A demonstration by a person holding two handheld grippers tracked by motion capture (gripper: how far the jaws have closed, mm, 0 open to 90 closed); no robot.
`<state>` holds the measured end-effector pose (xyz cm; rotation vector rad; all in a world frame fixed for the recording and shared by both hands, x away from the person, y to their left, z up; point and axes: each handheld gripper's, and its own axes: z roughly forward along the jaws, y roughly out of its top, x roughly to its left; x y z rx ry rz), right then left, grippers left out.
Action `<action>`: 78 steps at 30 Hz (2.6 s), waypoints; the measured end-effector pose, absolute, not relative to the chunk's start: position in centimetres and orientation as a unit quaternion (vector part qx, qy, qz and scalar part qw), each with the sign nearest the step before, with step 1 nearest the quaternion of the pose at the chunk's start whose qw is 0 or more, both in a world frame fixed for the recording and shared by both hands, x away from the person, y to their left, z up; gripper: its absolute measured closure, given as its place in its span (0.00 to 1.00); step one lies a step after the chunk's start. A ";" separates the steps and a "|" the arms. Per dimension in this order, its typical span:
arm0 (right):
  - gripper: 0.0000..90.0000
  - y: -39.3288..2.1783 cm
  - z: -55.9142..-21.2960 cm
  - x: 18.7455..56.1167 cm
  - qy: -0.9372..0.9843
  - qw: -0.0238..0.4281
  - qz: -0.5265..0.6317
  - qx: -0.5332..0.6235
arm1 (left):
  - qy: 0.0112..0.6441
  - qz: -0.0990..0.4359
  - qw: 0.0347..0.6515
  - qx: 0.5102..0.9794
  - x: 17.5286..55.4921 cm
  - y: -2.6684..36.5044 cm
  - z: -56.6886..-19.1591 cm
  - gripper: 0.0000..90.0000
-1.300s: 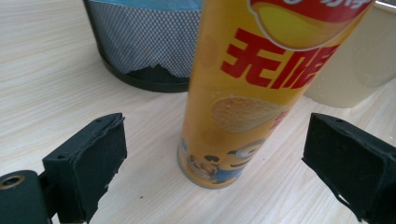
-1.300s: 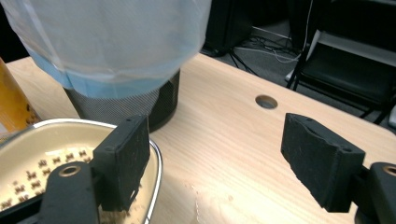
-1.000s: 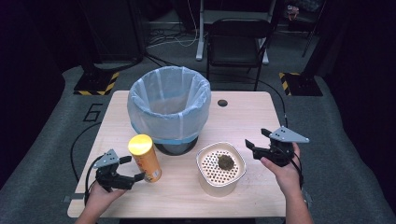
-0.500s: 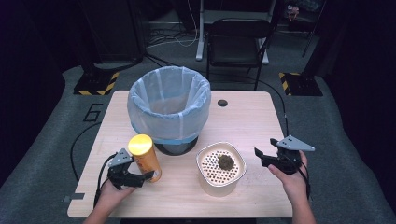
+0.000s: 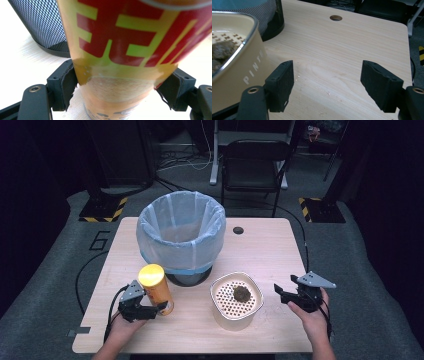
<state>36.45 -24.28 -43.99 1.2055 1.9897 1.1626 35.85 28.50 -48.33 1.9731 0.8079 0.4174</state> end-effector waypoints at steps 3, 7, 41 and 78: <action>0.31 -24.6 -44.8 36.6 0.737 0.267 0.425 0.453 | 0.326 0.177 0.464 0.805 35.7 28.6 -48.2 0.27; 0.31 -25.4 -46.0 36.8 0.729 0.264 0.418 0.474 | 0.330 0.176 0.461 0.805 35.7 28.7 -48.0 0.27; 0.31 -25.7 -48.7 37.5 0.746 0.254 0.385 0.481 | 0.338 0.139 0.465 0.806 34.5 28.7 -38.6 0.27; 0.32 -25.8 -49.5 37.8 0.747 0.244 0.376 0.491 | 0.332 0.168 0.468 0.801 36.1 27.1 -22.0 0.27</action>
